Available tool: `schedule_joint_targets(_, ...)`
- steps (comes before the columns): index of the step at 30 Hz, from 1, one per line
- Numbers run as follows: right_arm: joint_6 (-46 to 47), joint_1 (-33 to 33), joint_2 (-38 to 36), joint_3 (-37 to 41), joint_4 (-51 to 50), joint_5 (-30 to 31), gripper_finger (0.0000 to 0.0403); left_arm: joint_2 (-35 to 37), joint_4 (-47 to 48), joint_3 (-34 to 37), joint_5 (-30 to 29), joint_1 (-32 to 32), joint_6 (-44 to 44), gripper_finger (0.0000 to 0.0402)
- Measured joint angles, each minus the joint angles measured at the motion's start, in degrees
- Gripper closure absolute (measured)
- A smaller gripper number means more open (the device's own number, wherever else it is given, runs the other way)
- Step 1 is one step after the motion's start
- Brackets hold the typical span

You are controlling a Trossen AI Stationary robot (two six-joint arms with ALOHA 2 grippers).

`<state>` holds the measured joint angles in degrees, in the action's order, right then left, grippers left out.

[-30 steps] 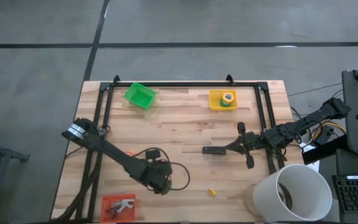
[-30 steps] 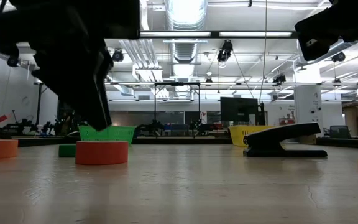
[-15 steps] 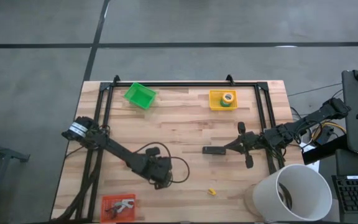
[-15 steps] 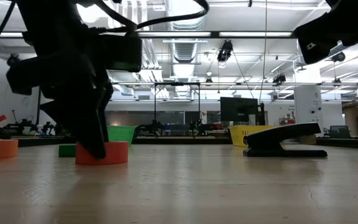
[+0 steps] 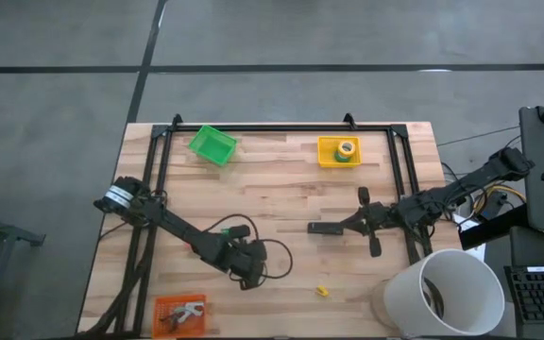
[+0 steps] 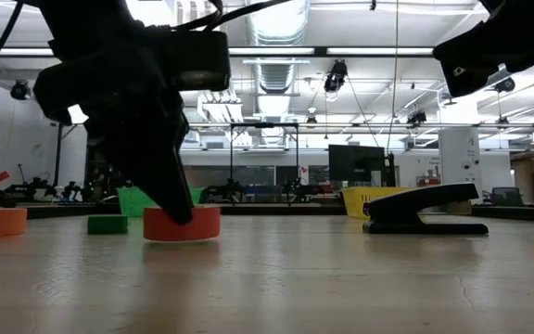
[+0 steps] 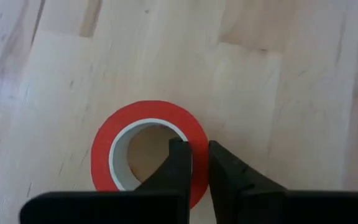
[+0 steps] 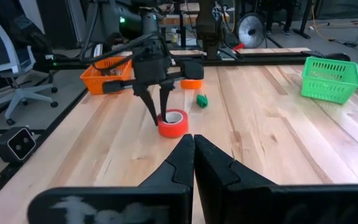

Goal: Pick and place Stapler, Stapler remover, tape
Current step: Put the red tape into the yellow bin

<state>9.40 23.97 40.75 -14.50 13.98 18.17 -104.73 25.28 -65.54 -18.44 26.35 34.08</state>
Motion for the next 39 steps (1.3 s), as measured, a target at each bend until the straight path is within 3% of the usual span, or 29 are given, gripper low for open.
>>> schedule_joint_targets(5, -1.9, 0.0, 2.9, 0.0, 4.5, 0.0, 0.0394, 0.6, -6.1, 0.0, -2.1, 0.0, -2.1, 0.0346)
schedule_joint_targets(14, -3.6, 0.0, 8.6, 0.0, 11.1, 0.0, 0.0394, 4.4, -30.9, -0.3, -2.8, 0.1, -17.0, 0.037)
schedule_joint_targets(20, -4.1, 0.0, 13.3, 0.0, 20.8, -0.1, 0.0391, 5.7, -47.9, -0.1, -2.8, 0.1, -27.2, 0.0344)
schedule_joint_targets(24, -5.4, 0.0, 16.9, 0.0, 27.2, -0.1, 0.0362, 5.7, -55.6, -0.1, -2.5, 0.1, -31.9, 0.0347)
schedule_joint_targets(32, -5.6, 0.0, 25.3, -0.1, 46.2, -0.4, 0.0267, 5.7, -65.3, 0.0, -2.5, 0.1, -37.9, 0.0361)
schedule_joint_targets(39, -5.6, 0.0, 32.8, -0.1, 58.9, -1.6, 0.0234, 5.7, -66.3, 0.0, -2.5, -0.9, -38.7, 0.0353)
